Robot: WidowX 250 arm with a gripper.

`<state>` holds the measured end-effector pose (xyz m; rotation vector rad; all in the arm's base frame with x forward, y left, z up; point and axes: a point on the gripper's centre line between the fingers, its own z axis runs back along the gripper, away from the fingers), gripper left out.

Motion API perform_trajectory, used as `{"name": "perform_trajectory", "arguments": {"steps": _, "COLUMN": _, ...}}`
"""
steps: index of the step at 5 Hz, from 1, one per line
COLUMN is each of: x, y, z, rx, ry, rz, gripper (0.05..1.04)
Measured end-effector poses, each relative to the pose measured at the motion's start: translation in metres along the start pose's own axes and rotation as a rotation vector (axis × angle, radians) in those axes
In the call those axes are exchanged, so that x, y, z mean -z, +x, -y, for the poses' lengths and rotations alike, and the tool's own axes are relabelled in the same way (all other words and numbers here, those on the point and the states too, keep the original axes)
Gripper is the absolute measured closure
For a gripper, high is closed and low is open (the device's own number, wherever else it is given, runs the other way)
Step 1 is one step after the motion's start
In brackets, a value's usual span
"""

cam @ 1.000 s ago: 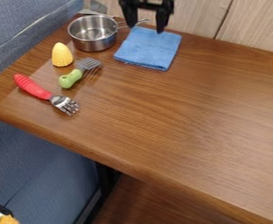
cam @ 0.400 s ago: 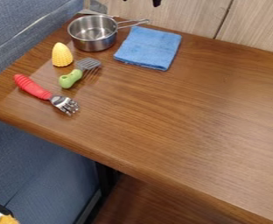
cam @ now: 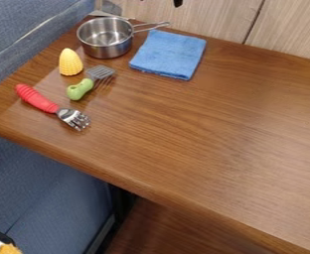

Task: Moved the blue towel to the far left side of the table

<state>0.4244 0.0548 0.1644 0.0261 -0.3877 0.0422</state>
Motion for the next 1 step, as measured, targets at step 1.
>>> {"name": "perform_trajectory", "arguments": {"steps": 1, "x": -0.0006, "y": 0.0002, "z": 0.0, "rx": 0.0, "ry": 0.0, "rz": 0.002, "gripper": 0.084}}
